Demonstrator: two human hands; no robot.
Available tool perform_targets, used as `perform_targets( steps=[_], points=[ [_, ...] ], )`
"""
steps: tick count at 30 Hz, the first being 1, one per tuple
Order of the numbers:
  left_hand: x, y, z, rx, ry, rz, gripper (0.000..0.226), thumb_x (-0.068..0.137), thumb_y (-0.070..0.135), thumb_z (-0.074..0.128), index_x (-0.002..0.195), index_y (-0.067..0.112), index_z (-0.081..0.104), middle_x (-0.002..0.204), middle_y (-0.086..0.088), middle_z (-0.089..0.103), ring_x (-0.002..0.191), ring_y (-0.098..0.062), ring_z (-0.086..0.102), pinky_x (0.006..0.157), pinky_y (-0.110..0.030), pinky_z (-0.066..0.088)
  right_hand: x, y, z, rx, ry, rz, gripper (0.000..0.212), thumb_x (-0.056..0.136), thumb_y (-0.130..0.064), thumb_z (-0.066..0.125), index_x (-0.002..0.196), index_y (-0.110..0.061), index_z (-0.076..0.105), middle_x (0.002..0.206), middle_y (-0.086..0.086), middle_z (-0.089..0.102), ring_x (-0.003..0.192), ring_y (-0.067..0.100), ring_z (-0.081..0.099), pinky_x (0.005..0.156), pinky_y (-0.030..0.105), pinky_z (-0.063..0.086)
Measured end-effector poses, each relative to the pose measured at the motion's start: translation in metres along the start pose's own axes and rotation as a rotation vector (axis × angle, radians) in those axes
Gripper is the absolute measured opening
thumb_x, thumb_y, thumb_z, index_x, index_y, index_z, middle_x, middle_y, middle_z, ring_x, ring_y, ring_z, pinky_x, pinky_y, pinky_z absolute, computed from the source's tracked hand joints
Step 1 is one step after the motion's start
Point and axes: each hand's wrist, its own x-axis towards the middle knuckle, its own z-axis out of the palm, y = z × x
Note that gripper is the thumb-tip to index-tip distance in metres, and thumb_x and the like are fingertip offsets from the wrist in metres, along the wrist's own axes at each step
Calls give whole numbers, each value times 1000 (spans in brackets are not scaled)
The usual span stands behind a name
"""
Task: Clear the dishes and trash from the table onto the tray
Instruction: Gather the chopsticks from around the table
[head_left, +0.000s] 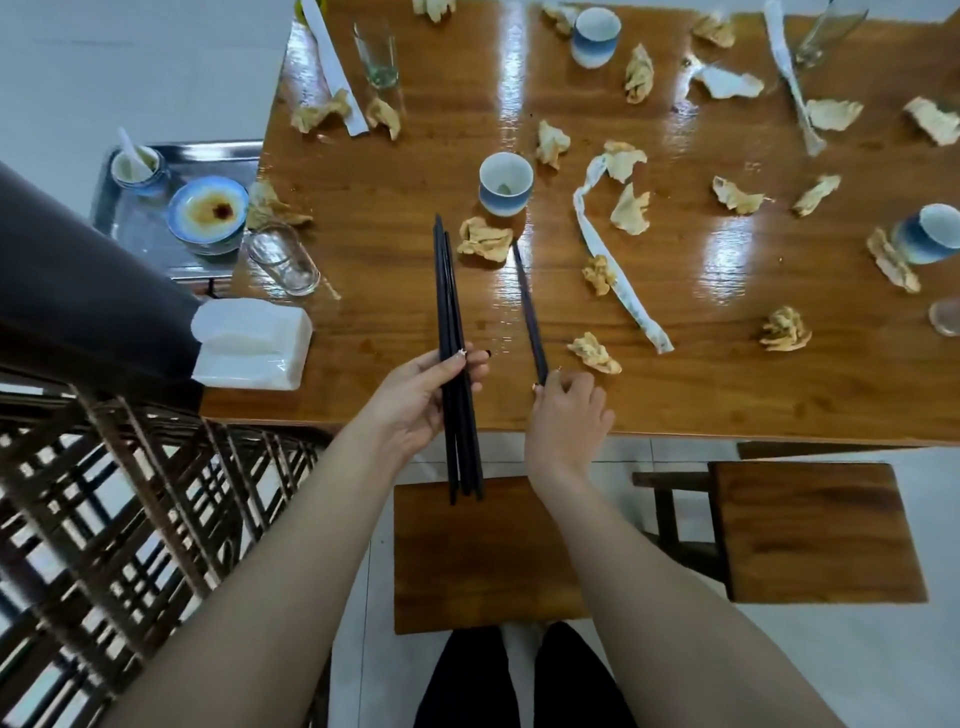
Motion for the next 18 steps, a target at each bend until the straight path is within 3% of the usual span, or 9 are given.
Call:
perform_targets(
  steps=[9, 18],
  points=[
    [4, -7, -3, -14, -7, -52, 14, 92, 4, 56, 103, 3, 65, 89, -8, 74, 76, -13, 71, 64, -21, 58, 10, -5, -7, 67, -53, 113, 27, 100, -26, 45, 122, -12, 52, 121, 6, 51, 109, 21, 47, 87, 33, 35],
    [3, -9, -6, -22, 28, -73, 18, 92, 4, 57, 108, 1, 64, 93, -10, 74, 77, -14, 72, 62, -21, 58, 4, 3, -8, 12, -59, -24, 26, 98, -9, 47, 124, -11, 48, 121, 8, 53, 110, 23, 48, 90, 33, 34]
  ],
)
